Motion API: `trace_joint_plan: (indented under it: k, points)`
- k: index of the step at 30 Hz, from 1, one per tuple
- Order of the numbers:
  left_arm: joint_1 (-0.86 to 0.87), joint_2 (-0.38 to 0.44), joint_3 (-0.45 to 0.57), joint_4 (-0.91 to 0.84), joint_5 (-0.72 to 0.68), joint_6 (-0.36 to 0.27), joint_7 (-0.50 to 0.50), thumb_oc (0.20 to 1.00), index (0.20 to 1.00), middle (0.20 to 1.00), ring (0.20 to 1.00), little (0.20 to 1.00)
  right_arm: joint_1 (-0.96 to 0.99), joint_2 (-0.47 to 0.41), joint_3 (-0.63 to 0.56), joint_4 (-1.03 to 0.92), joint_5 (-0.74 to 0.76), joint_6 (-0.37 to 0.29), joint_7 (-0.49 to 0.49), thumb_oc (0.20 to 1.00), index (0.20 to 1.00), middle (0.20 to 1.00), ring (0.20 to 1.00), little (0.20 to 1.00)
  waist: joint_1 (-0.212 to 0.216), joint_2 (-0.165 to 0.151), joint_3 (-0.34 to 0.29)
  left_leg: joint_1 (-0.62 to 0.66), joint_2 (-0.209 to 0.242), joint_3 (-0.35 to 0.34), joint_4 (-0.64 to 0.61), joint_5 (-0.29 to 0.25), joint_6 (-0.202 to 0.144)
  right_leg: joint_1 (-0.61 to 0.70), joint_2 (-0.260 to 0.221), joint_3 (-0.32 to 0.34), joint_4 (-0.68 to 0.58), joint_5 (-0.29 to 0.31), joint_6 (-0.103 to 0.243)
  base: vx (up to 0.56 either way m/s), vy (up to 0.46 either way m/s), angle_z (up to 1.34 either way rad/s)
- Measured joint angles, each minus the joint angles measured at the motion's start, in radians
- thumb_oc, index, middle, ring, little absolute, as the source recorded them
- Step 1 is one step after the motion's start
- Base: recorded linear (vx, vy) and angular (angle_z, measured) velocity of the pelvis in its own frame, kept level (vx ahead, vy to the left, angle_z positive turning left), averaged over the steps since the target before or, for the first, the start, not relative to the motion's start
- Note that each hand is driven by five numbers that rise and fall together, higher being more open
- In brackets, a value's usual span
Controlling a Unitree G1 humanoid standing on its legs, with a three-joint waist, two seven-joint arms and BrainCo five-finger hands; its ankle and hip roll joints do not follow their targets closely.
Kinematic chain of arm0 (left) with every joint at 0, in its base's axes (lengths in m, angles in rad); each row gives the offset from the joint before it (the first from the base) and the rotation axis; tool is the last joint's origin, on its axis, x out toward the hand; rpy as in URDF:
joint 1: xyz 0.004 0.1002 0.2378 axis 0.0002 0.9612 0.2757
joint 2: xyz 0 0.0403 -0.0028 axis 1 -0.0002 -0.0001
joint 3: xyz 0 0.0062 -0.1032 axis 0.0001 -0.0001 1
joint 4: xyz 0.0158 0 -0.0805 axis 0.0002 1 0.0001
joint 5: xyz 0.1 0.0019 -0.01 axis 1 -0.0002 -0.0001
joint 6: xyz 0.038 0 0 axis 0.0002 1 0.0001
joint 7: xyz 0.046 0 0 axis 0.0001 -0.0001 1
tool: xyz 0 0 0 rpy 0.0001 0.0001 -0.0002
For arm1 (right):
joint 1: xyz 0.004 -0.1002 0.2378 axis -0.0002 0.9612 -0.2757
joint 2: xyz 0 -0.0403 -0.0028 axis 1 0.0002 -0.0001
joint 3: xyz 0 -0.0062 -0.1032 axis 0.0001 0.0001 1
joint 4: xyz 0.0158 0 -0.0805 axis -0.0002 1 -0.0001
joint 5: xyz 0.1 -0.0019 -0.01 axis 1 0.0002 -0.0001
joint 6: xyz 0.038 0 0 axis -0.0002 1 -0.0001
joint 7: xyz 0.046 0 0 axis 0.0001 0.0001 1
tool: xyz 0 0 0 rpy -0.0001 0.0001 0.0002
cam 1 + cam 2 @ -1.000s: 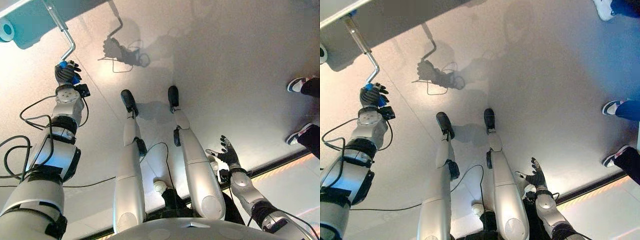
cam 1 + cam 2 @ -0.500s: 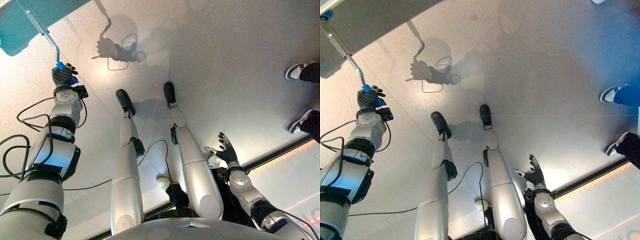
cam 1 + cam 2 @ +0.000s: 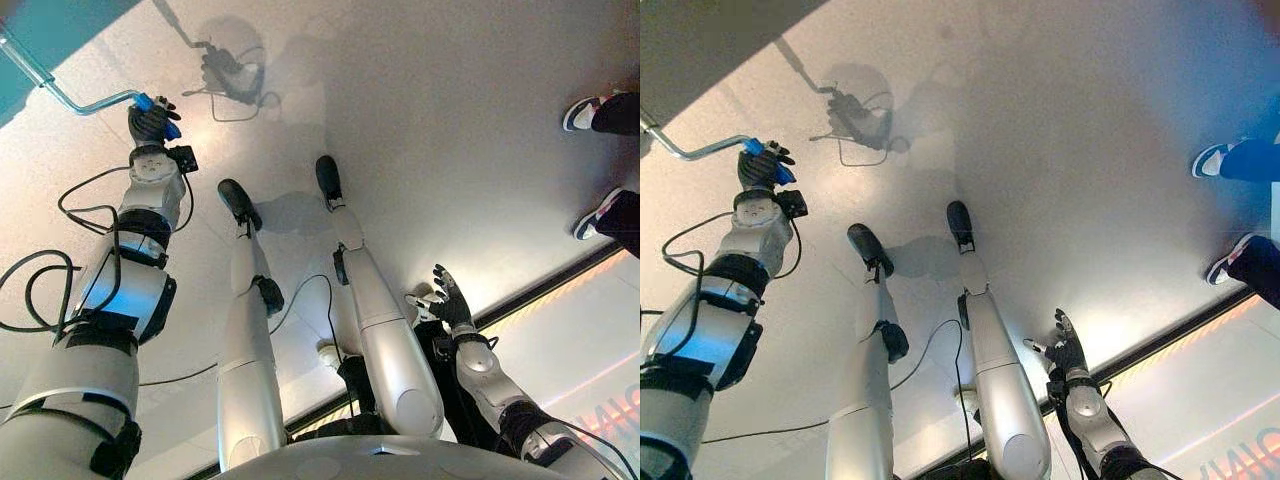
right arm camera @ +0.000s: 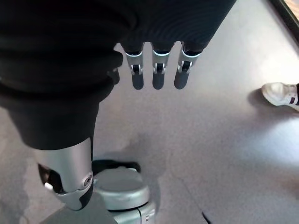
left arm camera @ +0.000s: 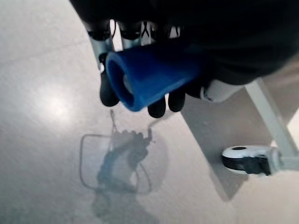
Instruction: Raise the hospital bed
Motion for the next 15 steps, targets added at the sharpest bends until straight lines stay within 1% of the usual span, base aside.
trace_joint_plan:
  k: [9,11,12,15]
  points:
    - [0.000,-0.003,0.000,0.000,0.000,-0.003,0.002,0.200,0.200,0.200,0.200,0.200,0.000,0.000,0.003,-0.001,0.000,-0.002,-0.001,1.000,1.000,1.000,1.000,1.000,0.005,0.000,0.000,-0.001,0.002,0.000,0.000,0.000,0.000,-0.002,0.002,0.000,0.001,0.000,0.000,0.00,0.000,0.00]
    - [0.000,-0.003,0.000,0.000,0.000,-0.003,0.002,0.332,0.332,0.332,0.332,0.332,0.000,0.000,0.003,-0.001,0.000,-0.003,-0.001,1.000,1.000,1.000,1.000,1.000,0.007,0.000,0.000,-0.001,0.002,0.000,0.000,0.000,0.000,-0.002,0.002,0.000,0.001,0.000,0.000,0.00,0.000,0.00]
    - [-0.001,-0.003,0.000,0.000,0.000,-0.003,0.001,1.000,1.000,1.000,1.000,1.000,0.000,0.000,0.003,-0.001,0.000,-0.003,-0.001,1.000,1.000,1.000,1.000,1.000,0.008,0.000,0.000,-0.001,0.002,0.000,0.000,0.000,0.000,-0.002,0.002,0.000,0.001,0.000,0.000,0.00,0.000,0.00]
    - [-0.002,-0.004,0.000,-0.001,0.000,-0.003,0.001,1.000,1.000,1.000,1.000,1.000,0.000,-0.001,0.004,-0.001,0.000,-0.003,-0.001,1.000,1.000,1.000,1.000,1.000,0.009,0.001,0.000,-0.001,0.002,0.000,0.000,0.001,0.000,-0.002,0.002,0.000,0.002,0.000,0.000,0.00,0.000,0.00]
